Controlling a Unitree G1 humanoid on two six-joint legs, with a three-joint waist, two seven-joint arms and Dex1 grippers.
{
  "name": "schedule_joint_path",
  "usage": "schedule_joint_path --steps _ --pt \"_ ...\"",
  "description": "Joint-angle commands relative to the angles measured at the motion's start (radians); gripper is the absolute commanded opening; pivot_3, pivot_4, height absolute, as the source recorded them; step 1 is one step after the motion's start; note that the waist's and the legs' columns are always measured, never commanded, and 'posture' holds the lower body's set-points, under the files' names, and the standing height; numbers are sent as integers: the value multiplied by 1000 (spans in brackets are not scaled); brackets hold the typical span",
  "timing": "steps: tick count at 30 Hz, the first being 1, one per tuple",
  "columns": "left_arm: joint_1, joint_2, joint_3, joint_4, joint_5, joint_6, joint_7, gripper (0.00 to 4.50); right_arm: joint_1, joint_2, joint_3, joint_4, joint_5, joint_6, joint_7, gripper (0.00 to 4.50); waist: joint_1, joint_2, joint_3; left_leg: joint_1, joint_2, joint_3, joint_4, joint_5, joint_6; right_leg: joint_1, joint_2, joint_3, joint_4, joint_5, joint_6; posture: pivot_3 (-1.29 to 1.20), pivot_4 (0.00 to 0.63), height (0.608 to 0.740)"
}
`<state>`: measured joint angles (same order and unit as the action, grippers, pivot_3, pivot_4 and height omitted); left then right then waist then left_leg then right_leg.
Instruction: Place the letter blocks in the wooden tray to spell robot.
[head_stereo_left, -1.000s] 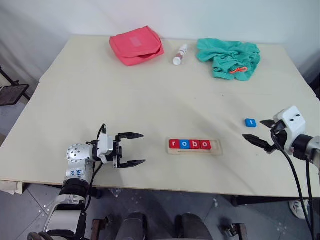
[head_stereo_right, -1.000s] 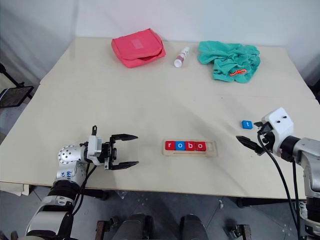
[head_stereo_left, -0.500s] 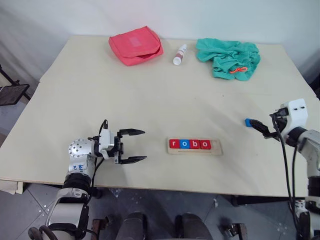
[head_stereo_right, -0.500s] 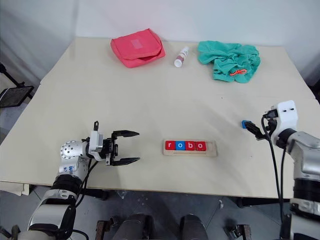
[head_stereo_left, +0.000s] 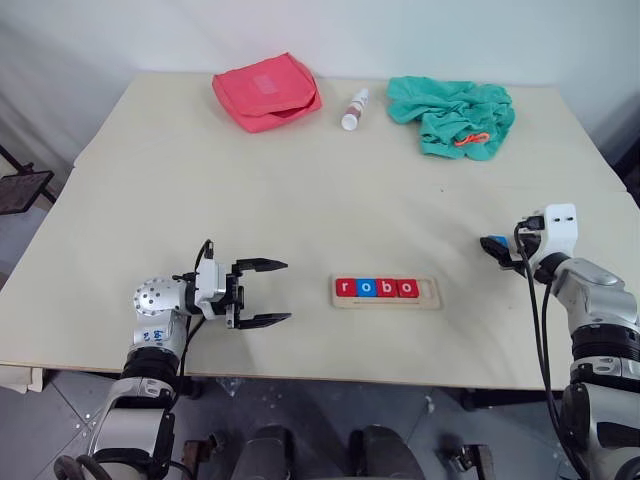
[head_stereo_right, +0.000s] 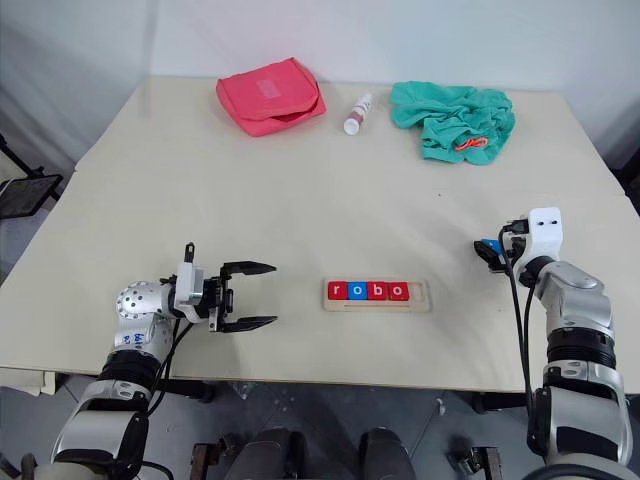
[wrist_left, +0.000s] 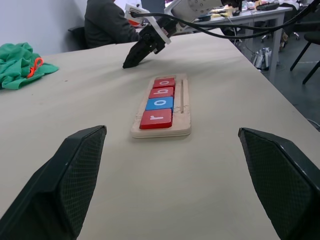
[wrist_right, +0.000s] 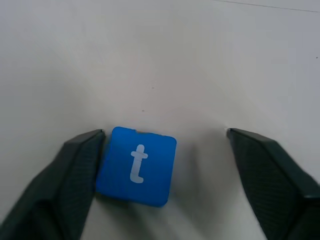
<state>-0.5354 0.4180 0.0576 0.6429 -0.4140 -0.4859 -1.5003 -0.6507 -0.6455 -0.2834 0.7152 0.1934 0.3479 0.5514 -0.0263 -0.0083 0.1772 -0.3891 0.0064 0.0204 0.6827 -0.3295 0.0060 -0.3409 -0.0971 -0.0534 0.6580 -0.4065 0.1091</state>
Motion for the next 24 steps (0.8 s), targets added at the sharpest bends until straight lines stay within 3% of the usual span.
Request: schedule_joint_path --steps 1,6,12,18,24 --pt "12 22 24 -29 -40 12 -44 4500 11 2 -6 10 -1 2 -31 3015 0 0 0 0 0 0 0 0 0 0 0 0 0 0 0 0 150 740" --pt "25 38 46 -48 -77 35 -44 4500 27 17 -8 -33 8 9 -54 1465 0 0 0 0 0 -1 0 0 0 0 0 0 0 0 0 0 150 740" --pt "35 54 71 -124 -135 143 -22 4500 92 29 -18 -204 32 67 -88 1478 0 0 0 0 0 -2 0 0 0 0 0 0 0 0 0 0 150 740" --pt "44 112 75 -230 -174 302 -30 4500 320 47 -58 -725 98 278 -152 1478 1 1 0 -2 0 -4 -2 0 0 -1 0 0 0 0 0 0 150 740" --pt "99 160 60 -304 -151 378 -41 4500 466 70 -80 -985 137 418 -198 1478 -2 1 0 -1 -1 -4 -1 0 0 0 0 1 0 0 0 0 150 740"
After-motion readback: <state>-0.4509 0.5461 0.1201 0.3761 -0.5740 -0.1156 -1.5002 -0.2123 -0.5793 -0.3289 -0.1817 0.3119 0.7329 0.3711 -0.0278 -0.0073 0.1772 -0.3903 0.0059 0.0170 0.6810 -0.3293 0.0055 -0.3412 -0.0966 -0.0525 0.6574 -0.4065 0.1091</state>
